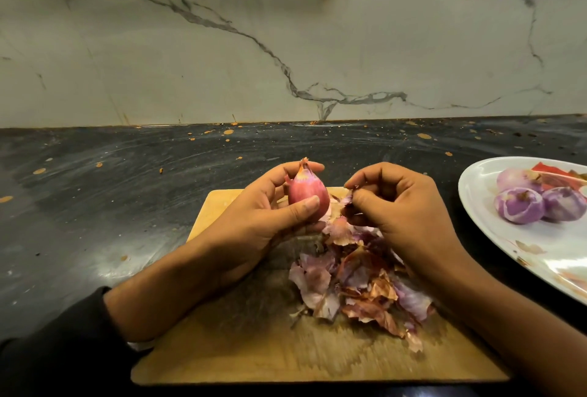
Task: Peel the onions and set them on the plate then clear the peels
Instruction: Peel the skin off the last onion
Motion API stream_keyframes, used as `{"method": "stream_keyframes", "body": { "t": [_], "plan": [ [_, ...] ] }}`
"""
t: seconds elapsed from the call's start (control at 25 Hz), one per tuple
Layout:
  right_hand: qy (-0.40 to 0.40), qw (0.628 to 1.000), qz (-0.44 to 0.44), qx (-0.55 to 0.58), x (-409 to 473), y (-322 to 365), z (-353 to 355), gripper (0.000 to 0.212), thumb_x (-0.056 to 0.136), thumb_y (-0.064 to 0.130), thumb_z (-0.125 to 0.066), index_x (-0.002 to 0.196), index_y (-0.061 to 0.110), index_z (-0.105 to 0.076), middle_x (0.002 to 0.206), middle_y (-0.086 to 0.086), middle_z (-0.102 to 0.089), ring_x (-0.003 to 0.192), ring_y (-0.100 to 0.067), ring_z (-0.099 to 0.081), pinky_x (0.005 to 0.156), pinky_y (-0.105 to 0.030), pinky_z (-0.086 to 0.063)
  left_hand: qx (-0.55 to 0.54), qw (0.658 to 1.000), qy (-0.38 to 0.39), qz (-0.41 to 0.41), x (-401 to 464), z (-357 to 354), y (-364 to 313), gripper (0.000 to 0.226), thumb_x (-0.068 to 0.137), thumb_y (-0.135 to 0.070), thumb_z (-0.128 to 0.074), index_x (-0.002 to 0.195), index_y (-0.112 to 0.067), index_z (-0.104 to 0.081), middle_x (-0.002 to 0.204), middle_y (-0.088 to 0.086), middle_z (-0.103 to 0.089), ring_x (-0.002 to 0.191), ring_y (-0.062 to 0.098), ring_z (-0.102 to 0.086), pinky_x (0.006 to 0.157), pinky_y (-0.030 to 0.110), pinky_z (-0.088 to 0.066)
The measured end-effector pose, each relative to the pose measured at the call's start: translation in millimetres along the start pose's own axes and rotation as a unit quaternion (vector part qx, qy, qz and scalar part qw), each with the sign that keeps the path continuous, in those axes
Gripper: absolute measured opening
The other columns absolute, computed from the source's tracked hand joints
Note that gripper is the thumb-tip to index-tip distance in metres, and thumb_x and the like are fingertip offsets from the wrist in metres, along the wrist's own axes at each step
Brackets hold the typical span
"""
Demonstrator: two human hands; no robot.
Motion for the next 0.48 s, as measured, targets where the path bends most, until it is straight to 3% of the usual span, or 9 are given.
{"method": "stream_keyframes", "body": {
  "t": [0.12, 0.28, 0.44, 0.48],
  "plan": [
    [0.032, 0.996, 0.033, -0.078, -3.9, 6.5, -8.1, 0.019, 0.086, 0.004, -0.064, 0.077, 0.017, -0.074, 0.068, -0.009, -0.070, 0.063, -0.021, -0.067, 0.060, -0.027, -0.056, -0.017, 1.000, 0.003, -0.004, 1.5, 1.7, -0.3, 0.051, 0.085, -0.005, -0.061, 0.134, -0.019, -0.056, 0.127, 0.016, -0.064, 0.110, 0.027, -0.068, 0.087, 0.040, -0.059],
    [0.060, 0.994, 0.033, -0.087, -7.9, 9.0, -12.8, 0.021, 0.086, 0.013, -0.067, 0.066, 0.013, -0.074, 0.066, -0.005, -0.070, 0.060, -0.015, -0.065, 0.053, -0.027, -0.052, -0.025, 1.000, 0.006, -0.004, 3.1, 1.3, -0.1, 0.051, 0.085, -0.006, -0.058, 0.135, -0.011, -0.050, 0.130, 0.012, -0.065, 0.114, 0.029, -0.066, 0.088, 0.041, -0.059],
    [0.031, 0.997, 0.029, -0.063, -4.9, 7.2, -6.3, 0.002, 0.085, 0.019, -0.077, 0.084, 0.019, -0.075, 0.074, 0.000, -0.074, 0.064, -0.011, -0.070, 0.058, -0.023, -0.057, -0.020, 1.000, -0.005, 0.006, 3.1, 4.0, 0.7, 0.050, 0.085, -0.007, -0.059, 0.134, -0.007, -0.050, 0.129, 0.014, -0.065, 0.113, 0.031, -0.067, 0.088, 0.041, -0.059],
    [0.029, 0.998, 0.028, -0.054, -4.0, 6.1, -5.5, 0.008, 0.084, 0.021, -0.078, 0.091, 0.021, -0.075, 0.079, 0.002, -0.075, 0.068, -0.010, -0.072, 0.062, -0.023, -0.059, -0.014, 1.000, -0.003, 0.008, 2.6, 3.1, 0.7, 0.049, 0.085, -0.007, -0.059, 0.134, -0.007, -0.051, 0.128, 0.014, -0.065, 0.111, 0.030, -0.068, 0.087, 0.041, -0.059]
  ]
}}
Point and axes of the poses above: each hand's wrist, its own x-axis towards the middle knuckle, its own z-axis out of the back of the hand, y = z × x, the point moved 7 cm from there along x, towards the middle knuckle
